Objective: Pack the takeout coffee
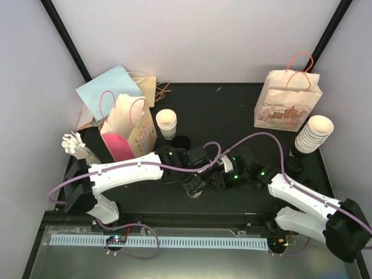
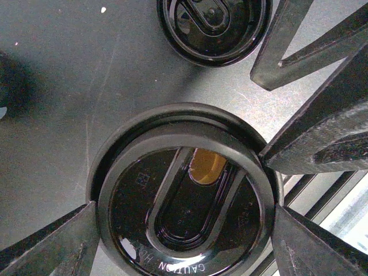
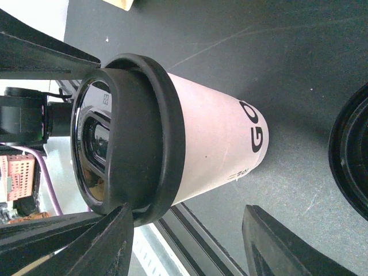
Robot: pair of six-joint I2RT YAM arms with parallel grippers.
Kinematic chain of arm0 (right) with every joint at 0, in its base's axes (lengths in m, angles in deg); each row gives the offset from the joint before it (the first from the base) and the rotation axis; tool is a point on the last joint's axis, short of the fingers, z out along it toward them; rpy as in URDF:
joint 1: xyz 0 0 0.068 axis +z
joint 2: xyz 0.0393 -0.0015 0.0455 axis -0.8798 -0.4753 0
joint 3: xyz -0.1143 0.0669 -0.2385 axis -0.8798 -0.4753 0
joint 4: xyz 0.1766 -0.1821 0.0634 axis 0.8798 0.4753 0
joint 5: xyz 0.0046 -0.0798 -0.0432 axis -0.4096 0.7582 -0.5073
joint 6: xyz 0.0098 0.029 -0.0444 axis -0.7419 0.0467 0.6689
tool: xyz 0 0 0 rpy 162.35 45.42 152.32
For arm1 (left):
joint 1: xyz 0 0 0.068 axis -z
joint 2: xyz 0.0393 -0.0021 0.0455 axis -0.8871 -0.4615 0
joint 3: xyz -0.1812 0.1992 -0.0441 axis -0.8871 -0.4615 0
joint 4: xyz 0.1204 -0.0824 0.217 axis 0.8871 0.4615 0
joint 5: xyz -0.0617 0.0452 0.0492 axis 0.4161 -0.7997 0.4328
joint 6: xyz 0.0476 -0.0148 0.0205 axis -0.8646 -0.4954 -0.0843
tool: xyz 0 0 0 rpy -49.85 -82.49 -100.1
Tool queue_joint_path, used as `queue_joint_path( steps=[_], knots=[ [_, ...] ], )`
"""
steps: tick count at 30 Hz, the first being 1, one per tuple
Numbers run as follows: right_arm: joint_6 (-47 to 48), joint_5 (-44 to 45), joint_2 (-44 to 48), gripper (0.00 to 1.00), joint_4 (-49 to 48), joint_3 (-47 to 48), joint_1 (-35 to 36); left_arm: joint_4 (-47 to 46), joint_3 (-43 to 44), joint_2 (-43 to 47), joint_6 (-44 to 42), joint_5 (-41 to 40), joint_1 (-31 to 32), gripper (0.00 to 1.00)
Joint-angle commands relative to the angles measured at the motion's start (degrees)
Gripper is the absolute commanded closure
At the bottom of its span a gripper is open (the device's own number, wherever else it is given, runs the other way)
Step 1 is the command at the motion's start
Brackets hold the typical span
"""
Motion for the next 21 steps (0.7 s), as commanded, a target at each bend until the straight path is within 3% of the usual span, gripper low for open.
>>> queue_joint_path(
  steps=[1, 6, 21],
  knots=[
    [-0.57, -1.38, -0.16, 0.46, -1.96, -0.67, -0.38, 1.89, 2.20, -0.71, -0.18, -2.36, 0.49, 0.18],
    [-1.20, -1.99, -0.60, 0.46, -3.02, -1.17, -0.33, 2.10, 2.12, -0.80, -0.04, -2.61, 0.58, 0.23],
    [-3.15, -4.61, -1.04, 0.49, -6.40, -2.00, -0.33, 2.28, 2.21, -1.42, 0.01, -3.08, 1.02, 0.25]
  ],
)
